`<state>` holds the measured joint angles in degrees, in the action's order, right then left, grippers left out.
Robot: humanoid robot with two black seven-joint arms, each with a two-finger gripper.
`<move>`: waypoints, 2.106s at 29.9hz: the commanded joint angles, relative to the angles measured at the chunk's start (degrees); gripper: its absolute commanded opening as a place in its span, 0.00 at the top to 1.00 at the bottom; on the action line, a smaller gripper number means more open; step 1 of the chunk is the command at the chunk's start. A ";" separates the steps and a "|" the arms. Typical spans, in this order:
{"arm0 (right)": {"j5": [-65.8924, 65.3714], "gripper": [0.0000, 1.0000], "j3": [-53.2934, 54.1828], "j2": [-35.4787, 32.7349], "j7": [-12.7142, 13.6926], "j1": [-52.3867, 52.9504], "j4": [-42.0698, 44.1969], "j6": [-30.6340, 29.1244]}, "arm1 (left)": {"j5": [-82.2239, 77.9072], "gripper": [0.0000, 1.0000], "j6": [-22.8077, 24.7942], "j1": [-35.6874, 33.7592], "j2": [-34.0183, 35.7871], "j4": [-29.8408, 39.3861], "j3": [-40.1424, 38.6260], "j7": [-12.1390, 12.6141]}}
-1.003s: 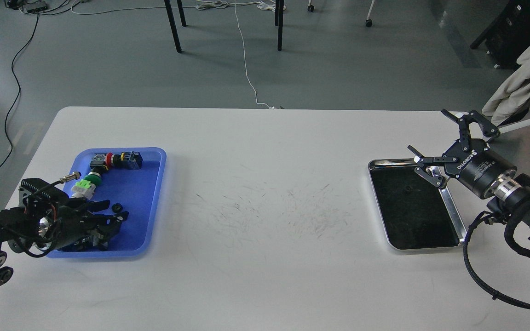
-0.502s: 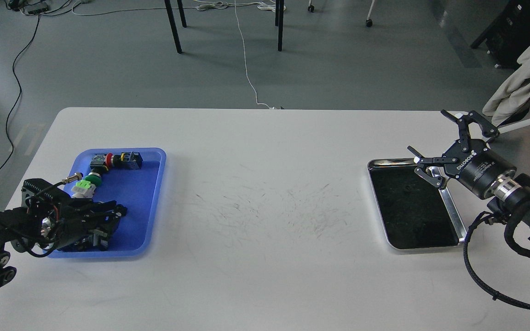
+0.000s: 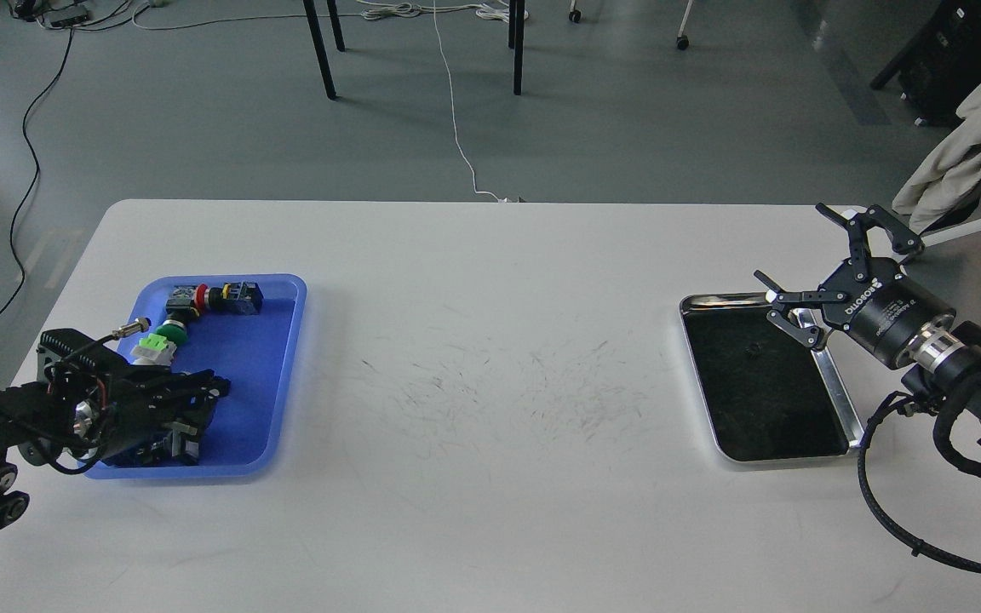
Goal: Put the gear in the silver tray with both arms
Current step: 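Lower the left gripper into the blue tray and grasp another black gear, then lift the gear and carry it toward the table center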
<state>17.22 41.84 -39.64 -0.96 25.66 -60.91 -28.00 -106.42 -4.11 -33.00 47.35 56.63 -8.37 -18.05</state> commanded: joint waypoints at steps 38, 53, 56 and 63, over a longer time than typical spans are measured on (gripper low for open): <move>-0.79 0.04 1.40 -2.99 0.00 0.97 -2.11 0.00 | 0.42 0.97 12.90 -26.06 -31.51 24.68 -1.12 21.82; -0.79 0.03 2.63 -4.48 0.00 0.79 -4.04 0.00 | 0.16 0.97 11.93 -25.53 -47.35 4.99 -1.21 22.88; -0.79 0.03 2.63 -4.57 0.00 0.70 -4.04 0.00 | 0.24 0.97 11.76 -25.27 -47.35 4.54 -0.86 22.79; -0.79 0.03 2.63 -4.40 0.00 0.44 -3.69 0.00 | 0.16 0.97 11.58 -22.38 -47.35 3.66 -0.51 22.62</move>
<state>16.43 44.48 -44.16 -0.97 26.26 -64.79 -28.00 -106.10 7.48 -57.27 -0.01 60.49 -8.99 4.55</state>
